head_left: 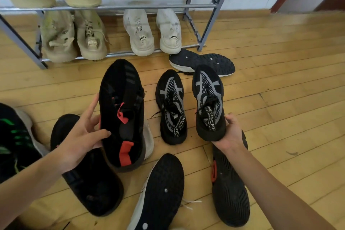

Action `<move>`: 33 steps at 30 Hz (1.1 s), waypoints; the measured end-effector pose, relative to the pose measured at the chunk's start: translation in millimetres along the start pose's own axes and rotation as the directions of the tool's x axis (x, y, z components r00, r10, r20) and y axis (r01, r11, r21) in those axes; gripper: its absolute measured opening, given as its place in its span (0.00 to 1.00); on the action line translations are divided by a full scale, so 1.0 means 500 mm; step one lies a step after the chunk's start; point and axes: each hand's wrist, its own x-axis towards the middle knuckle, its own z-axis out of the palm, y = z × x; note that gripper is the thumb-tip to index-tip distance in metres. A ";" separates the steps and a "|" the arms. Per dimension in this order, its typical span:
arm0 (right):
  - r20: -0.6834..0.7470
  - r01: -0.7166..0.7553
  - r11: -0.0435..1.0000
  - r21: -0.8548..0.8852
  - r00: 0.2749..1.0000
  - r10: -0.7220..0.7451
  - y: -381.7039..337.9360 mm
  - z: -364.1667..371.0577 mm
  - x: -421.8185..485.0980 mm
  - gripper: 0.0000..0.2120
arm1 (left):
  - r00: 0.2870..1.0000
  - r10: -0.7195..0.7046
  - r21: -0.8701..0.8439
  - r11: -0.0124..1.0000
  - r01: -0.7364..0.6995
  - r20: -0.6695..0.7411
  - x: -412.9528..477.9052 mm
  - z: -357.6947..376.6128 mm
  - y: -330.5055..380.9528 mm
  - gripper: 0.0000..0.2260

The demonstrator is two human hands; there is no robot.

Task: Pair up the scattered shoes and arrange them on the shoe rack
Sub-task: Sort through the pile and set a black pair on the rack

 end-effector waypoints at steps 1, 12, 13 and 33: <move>-0.014 0.006 1.000 -0.003 1.000 -0.006 0.002 0.005 0.002 0.42 | 1.000 -0.023 -0.004 1.000 0.023 -0.006 0.004 -0.010 0.003 0.45; 0.035 -0.015 1.000 0.013 0.999 0.015 0.002 0.012 0.024 0.43 | 0.973 -0.202 0.100 0.972 0.213 -0.112 0.083 -0.138 0.082 0.31; 0.045 -0.020 1.000 0.005 0.999 0.019 0.006 0.017 0.020 0.41 | 0.967 -0.232 0.120 0.962 0.244 -0.106 0.088 -0.148 0.098 0.29; -0.008 0.034 0.999 -0.004 0.999 -0.034 -0.005 0.038 -0.038 0.23 | 0.942 -0.183 0.664 0.672 0.329 -0.281 0.178 -0.341 0.120 0.24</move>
